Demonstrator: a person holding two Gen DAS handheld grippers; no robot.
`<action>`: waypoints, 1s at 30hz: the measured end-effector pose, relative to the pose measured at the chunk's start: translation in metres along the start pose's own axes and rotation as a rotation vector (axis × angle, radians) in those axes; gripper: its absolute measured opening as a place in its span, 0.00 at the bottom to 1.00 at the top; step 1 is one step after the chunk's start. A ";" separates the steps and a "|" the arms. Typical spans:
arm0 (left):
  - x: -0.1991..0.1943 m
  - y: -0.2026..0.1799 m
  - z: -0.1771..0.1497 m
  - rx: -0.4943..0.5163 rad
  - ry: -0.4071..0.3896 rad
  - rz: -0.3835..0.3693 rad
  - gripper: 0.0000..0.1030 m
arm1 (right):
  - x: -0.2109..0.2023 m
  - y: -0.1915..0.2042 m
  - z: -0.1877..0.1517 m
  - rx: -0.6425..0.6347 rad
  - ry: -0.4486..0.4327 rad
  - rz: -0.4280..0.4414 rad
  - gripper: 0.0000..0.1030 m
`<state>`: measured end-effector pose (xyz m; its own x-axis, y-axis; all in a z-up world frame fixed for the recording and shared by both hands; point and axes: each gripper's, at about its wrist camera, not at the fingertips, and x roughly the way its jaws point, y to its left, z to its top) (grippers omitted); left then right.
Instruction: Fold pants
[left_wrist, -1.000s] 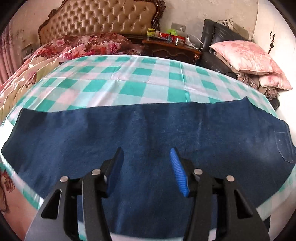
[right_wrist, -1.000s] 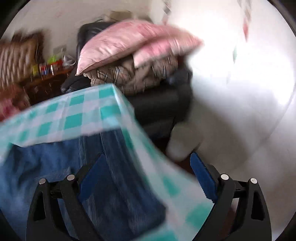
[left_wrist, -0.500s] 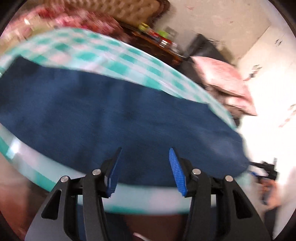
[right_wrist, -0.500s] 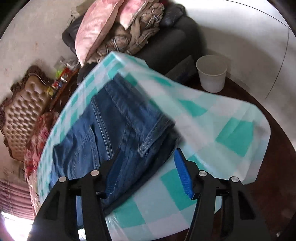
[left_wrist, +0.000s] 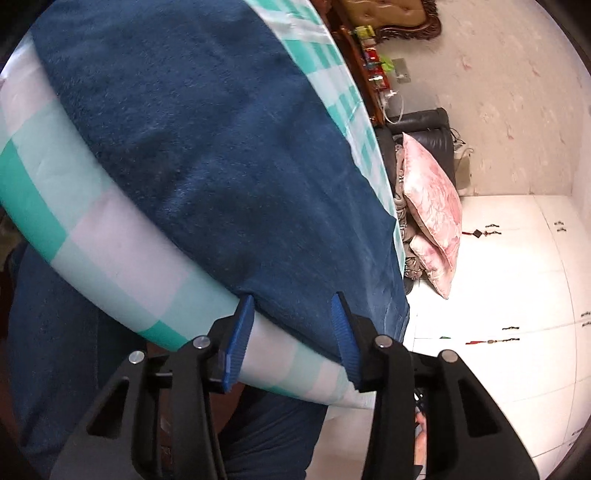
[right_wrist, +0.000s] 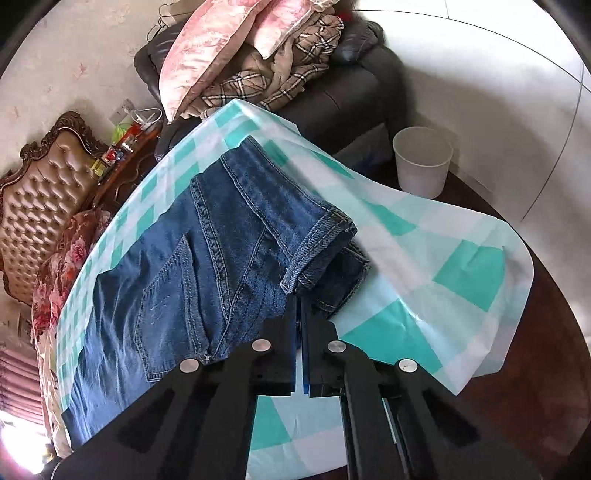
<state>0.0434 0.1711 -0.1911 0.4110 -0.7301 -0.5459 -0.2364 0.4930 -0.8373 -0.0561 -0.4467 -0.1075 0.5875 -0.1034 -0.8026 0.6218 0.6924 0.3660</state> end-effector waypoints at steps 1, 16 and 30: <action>0.001 0.000 0.001 -0.002 -0.002 0.005 0.35 | -0.001 0.001 0.001 -0.004 -0.002 0.001 0.03; -0.020 0.008 0.016 -0.015 -0.062 0.087 0.00 | -0.023 0.006 0.000 -0.008 -0.017 0.029 0.03; -0.004 0.018 0.018 -0.152 -0.012 -0.004 0.34 | -0.020 0.004 -0.001 0.000 -0.009 0.026 0.03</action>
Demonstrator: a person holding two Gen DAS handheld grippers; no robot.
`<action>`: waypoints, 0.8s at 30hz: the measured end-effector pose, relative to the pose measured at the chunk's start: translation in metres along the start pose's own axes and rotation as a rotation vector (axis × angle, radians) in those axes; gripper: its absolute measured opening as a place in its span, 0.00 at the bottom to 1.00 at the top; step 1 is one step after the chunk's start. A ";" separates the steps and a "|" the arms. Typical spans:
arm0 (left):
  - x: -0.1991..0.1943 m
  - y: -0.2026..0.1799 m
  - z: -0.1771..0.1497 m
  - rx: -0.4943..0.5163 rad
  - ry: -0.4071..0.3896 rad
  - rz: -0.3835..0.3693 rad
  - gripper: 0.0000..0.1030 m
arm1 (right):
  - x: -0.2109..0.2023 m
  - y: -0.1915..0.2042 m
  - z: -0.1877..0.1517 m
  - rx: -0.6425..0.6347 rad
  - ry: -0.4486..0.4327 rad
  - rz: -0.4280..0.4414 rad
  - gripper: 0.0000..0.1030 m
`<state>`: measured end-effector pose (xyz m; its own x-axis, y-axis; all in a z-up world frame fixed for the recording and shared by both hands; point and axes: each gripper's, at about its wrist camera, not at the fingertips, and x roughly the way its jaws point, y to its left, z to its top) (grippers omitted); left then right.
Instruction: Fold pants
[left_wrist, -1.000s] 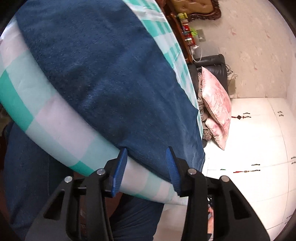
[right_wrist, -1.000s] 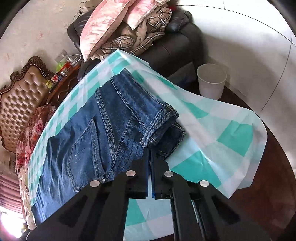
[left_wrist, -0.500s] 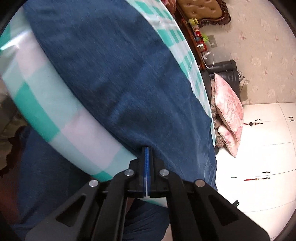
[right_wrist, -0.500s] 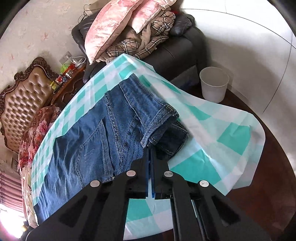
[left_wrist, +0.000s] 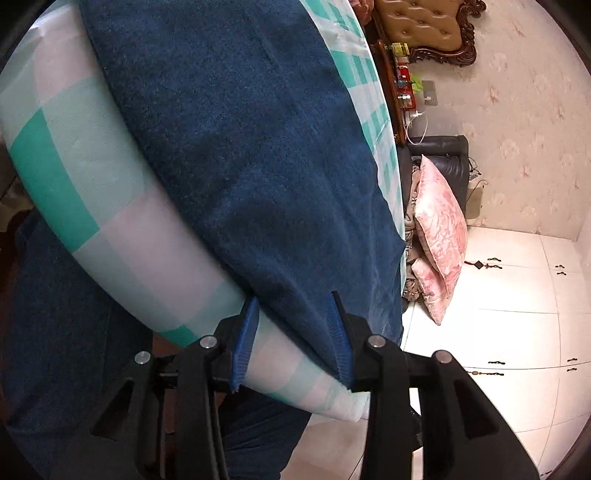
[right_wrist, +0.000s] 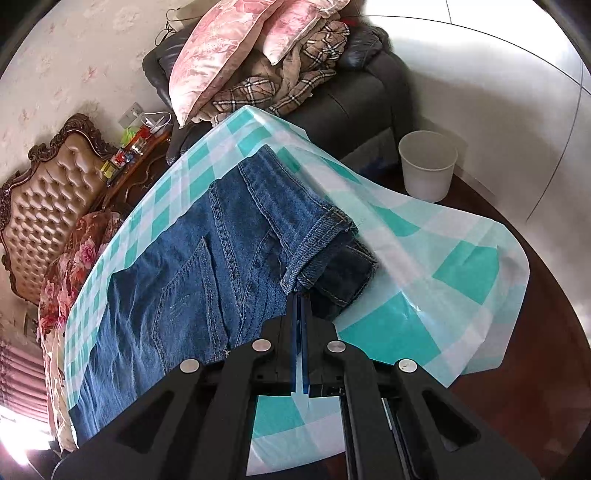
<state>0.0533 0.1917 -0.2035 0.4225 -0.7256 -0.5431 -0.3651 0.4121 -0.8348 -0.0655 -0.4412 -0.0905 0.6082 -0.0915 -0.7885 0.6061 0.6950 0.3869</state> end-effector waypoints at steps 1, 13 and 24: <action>0.000 0.000 0.001 -0.001 -0.003 0.006 0.22 | 0.001 0.000 0.000 0.000 0.001 -0.002 0.03; -0.012 -0.012 0.001 0.075 -0.035 0.090 0.01 | 0.012 -0.010 -0.003 0.026 0.036 -0.022 0.02; -0.014 -0.021 0.001 0.106 -0.043 0.118 0.01 | 0.032 -0.017 -0.011 -0.007 0.075 -0.093 0.03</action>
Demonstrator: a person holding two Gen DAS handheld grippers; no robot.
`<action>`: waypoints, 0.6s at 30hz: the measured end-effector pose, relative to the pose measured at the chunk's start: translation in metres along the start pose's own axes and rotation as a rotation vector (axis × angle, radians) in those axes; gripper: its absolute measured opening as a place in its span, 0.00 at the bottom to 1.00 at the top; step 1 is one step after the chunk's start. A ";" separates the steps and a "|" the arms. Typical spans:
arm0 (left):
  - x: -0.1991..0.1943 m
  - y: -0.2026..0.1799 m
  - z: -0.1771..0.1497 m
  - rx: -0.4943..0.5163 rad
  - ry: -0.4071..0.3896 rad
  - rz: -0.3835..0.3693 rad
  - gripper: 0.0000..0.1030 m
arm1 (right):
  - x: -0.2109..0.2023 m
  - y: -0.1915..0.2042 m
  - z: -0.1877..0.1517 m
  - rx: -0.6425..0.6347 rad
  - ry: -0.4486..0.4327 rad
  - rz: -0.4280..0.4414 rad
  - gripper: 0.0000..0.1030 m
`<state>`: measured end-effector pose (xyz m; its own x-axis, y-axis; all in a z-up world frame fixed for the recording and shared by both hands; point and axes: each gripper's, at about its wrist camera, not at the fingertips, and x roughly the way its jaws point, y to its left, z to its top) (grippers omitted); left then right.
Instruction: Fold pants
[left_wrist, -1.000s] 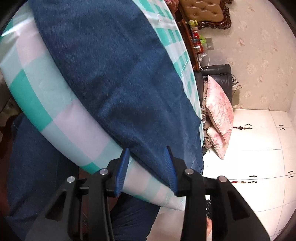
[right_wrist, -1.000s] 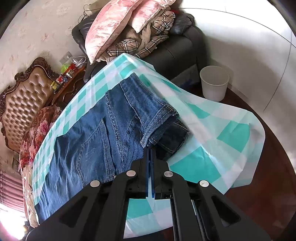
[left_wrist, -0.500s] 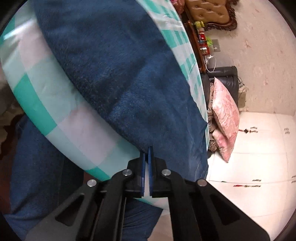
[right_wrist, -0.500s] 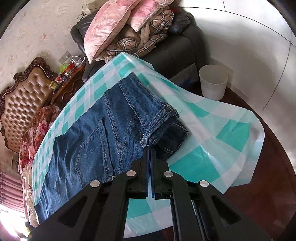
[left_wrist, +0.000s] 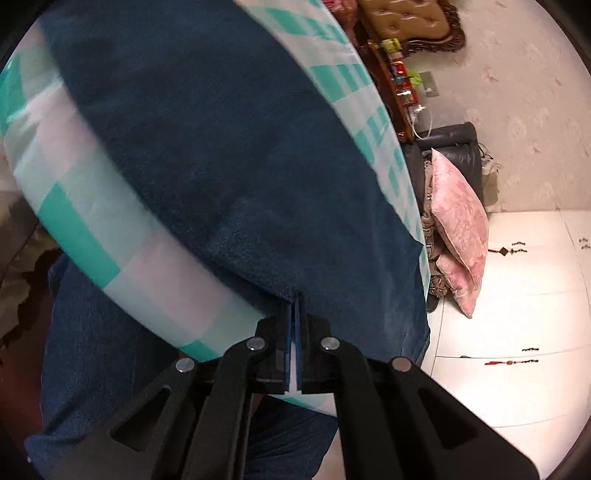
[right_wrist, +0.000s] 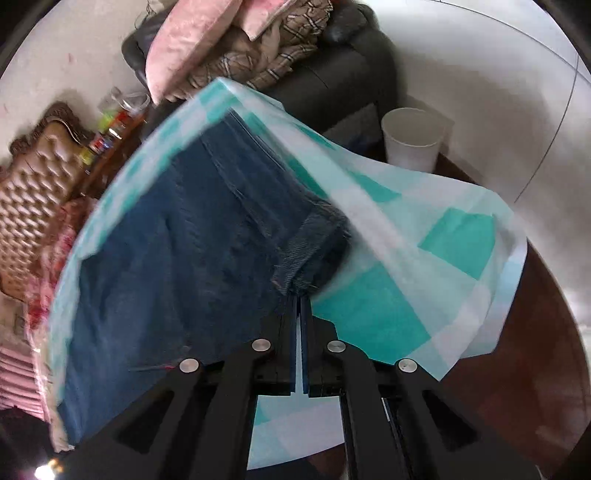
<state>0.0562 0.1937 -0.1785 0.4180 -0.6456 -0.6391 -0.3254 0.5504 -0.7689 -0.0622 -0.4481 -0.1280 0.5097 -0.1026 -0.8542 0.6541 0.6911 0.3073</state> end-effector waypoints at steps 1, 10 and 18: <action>0.000 0.003 -0.001 -0.005 0.003 0.005 0.02 | 0.001 0.002 -0.002 -0.021 -0.010 -0.027 0.03; -0.053 -0.026 0.004 0.415 -0.367 0.245 0.32 | -0.017 0.015 -0.015 -0.162 -0.146 -0.426 0.37; 0.021 -0.039 0.014 0.864 -0.266 0.388 0.28 | -0.006 0.119 -0.048 -0.487 -0.275 -0.300 0.83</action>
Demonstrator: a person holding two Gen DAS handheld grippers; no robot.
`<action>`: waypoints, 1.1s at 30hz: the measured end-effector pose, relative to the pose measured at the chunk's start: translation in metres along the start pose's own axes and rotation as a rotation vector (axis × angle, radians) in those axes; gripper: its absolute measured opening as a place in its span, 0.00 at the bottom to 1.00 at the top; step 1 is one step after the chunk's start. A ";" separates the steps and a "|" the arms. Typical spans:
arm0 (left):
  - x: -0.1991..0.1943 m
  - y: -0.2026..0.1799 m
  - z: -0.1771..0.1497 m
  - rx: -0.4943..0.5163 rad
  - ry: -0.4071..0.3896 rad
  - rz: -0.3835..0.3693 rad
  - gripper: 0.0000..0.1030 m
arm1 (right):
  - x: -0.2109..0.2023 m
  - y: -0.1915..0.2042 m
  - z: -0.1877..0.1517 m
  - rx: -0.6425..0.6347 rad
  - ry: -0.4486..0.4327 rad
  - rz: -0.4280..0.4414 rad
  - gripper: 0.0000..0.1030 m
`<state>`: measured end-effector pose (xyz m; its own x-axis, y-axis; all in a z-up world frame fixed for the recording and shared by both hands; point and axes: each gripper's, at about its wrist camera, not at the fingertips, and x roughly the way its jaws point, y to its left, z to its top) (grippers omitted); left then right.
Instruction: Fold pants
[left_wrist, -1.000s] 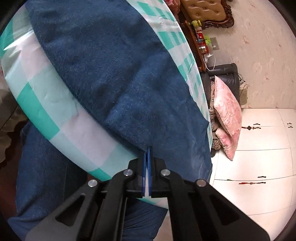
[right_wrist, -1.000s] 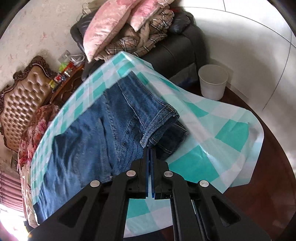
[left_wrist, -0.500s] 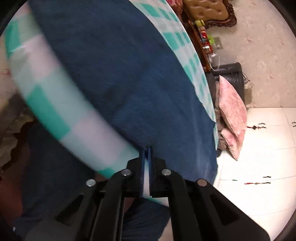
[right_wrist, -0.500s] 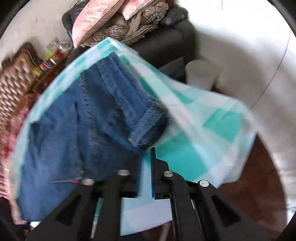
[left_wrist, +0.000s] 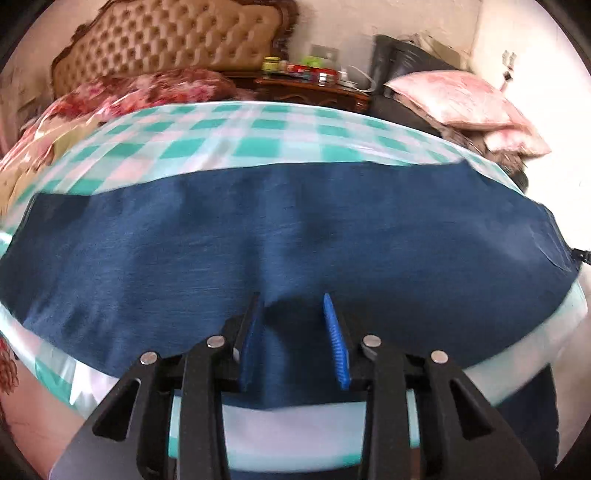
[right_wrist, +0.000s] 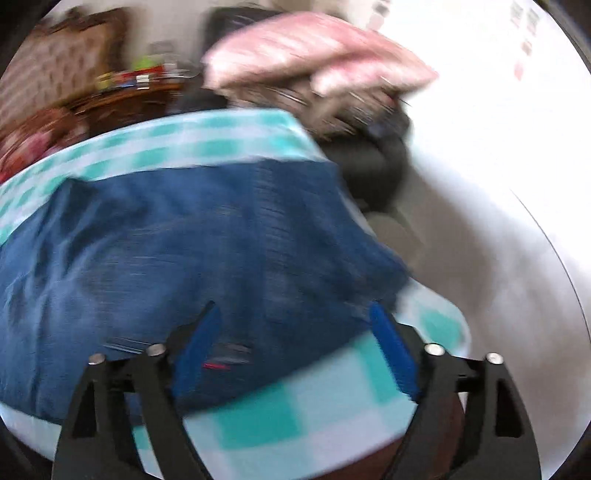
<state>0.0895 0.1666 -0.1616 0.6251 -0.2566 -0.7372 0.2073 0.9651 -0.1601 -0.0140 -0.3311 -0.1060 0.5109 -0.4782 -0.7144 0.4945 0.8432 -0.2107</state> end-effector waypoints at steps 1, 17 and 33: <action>-0.001 0.017 0.002 -0.021 -0.011 -0.025 0.27 | -0.001 0.010 0.000 -0.028 -0.017 0.006 0.83; 0.011 0.225 0.097 -0.210 0.053 0.392 0.49 | 0.031 0.047 -0.001 -0.017 0.083 0.049 0.88; 0.052 -0.046 0.086 0.166 -0.029 0.067 0.98 | 0.023 0.055 0.008 -0.071 0.082 -0.040 0.89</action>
<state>0.1771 0.1045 -0.1366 0.6626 -0.1958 -0.7229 0.2844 0.9587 0.0010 0.0303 -0.2972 -0.1287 0.4306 -0.4926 -0.7563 0.4613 0.8403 -0.2847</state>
